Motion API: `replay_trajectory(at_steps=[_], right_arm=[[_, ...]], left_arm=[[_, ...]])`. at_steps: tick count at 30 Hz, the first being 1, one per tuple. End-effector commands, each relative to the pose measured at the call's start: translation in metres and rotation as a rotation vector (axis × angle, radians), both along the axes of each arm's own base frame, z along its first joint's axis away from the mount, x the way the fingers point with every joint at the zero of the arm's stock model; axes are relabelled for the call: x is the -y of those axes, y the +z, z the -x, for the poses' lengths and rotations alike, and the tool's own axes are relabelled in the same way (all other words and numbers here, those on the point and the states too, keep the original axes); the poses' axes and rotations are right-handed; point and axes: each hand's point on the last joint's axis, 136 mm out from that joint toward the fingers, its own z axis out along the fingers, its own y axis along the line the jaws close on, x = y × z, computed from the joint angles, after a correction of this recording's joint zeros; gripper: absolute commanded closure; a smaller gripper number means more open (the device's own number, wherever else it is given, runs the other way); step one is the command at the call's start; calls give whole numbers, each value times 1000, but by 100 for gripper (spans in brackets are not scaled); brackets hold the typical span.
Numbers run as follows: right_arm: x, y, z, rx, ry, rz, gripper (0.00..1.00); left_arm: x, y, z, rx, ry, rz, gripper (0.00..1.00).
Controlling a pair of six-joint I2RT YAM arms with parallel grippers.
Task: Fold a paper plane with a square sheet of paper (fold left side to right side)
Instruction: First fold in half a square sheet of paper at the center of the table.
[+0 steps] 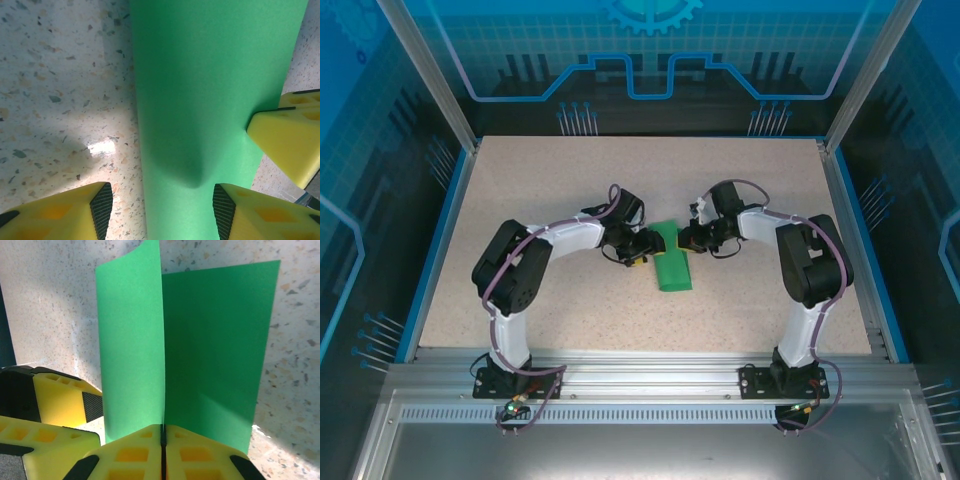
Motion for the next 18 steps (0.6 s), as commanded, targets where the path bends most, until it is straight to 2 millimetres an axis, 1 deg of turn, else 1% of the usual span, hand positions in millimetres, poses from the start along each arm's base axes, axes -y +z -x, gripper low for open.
replay_trajectory(at_steps=[1,8,15,18], right_arm=[[10,-17,10,-54,-11,35,92],[12,-20,11,-62,-14,45,90],[16,-20,10,-58,-25,50,82],[19,-15,8,-47,-32,47,75]], left_arm=[[8,-2,0,-27,-10,14,41],[14,-10,2,-49,-24,7,42],[19,-16,3,-66,-42,-5,46],[20,-18,4,-75,-48,-16,48]])
